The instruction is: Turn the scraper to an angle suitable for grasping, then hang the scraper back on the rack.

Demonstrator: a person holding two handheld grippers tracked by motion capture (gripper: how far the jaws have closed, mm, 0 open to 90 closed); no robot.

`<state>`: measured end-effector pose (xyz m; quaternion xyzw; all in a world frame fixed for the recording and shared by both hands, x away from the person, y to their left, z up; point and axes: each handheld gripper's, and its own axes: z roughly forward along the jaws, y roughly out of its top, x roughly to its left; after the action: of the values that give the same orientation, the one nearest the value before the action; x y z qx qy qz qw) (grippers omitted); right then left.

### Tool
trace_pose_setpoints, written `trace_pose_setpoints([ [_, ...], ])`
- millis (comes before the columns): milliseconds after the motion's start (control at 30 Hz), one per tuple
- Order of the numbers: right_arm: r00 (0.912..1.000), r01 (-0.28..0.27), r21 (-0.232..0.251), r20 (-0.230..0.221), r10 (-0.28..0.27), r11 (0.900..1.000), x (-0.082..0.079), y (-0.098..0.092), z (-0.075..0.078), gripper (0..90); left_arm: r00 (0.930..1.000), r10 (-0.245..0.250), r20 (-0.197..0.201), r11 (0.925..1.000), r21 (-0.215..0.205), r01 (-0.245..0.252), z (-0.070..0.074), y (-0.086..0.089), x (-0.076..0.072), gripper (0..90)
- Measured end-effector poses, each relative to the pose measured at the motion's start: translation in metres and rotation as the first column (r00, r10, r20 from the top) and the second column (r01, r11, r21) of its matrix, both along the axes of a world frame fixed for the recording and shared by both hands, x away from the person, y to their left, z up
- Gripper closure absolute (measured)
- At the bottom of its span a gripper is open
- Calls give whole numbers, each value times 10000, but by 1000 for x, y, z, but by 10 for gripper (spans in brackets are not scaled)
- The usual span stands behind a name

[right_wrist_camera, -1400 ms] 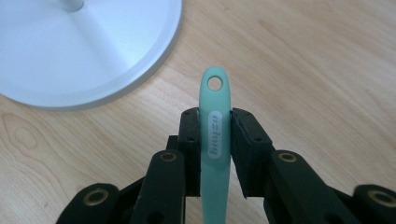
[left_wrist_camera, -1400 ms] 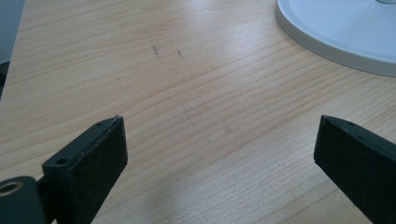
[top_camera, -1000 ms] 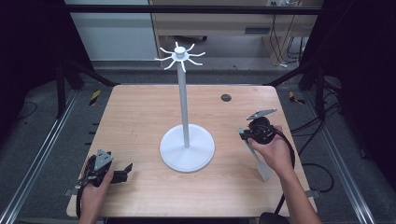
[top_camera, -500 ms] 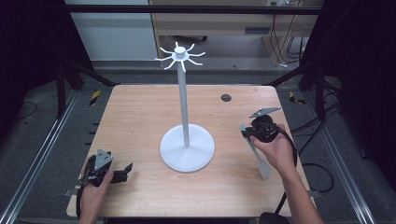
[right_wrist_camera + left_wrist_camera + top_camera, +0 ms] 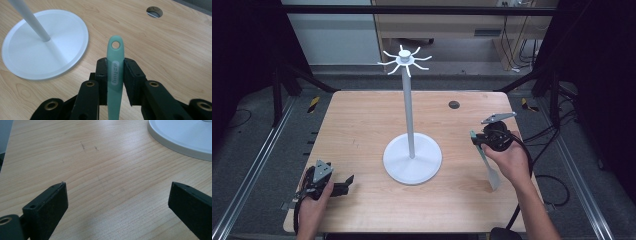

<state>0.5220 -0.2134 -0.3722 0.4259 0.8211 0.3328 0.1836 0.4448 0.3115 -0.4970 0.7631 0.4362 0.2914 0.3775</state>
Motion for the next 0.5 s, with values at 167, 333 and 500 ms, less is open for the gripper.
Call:
trace_pose_setpoints([
  [167, 9997, -37, 127, 248, 34, 9999, -3, 1, 8, 745, 10000, -18, 1, 10000, -24, 18, 0, 0, 0, 21],
  [333, 9982, -27, 393, 602, 3, 9992, -6, 3, 18, 746, 10000, -25, -14, 10000, 20, 25, 0, 0, 0, 21],
  [500, 9946, -138, 762, 1032, 59, 9970, -10, 4, 29, 745, 10000, -16, -32, 10000, -6, 16, 0, 0, 0, 21],
])
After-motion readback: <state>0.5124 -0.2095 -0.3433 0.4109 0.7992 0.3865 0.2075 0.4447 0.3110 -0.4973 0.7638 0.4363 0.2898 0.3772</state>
